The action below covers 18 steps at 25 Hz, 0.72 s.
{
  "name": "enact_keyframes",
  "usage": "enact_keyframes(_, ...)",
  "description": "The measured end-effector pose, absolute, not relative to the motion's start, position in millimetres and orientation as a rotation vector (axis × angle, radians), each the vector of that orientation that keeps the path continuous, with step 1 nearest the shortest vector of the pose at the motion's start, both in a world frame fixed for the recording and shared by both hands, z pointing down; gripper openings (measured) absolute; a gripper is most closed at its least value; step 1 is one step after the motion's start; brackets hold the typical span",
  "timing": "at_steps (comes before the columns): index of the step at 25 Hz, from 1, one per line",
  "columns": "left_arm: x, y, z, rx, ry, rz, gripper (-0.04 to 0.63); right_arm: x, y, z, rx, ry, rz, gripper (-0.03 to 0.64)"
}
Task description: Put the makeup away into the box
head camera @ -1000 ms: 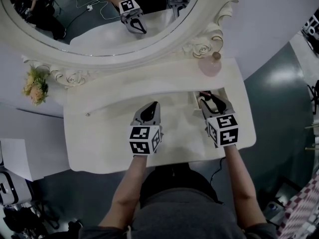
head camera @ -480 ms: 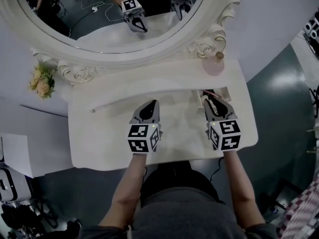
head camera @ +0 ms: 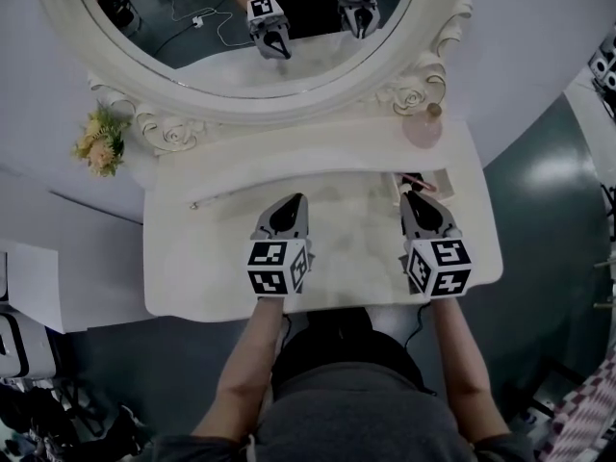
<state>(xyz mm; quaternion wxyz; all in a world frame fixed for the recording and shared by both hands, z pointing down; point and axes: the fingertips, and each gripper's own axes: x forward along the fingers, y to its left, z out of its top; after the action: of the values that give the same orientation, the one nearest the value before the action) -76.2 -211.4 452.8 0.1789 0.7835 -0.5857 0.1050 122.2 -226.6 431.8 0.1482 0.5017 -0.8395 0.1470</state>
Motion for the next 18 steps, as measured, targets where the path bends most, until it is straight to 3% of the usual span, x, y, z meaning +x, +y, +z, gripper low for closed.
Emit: enact_keyframes(18, -135, -166, 435, 2.153, -1.797, 0.258, 0.006, 82, -189, 404, 1.429, -2.530, 0.333, 0.005)
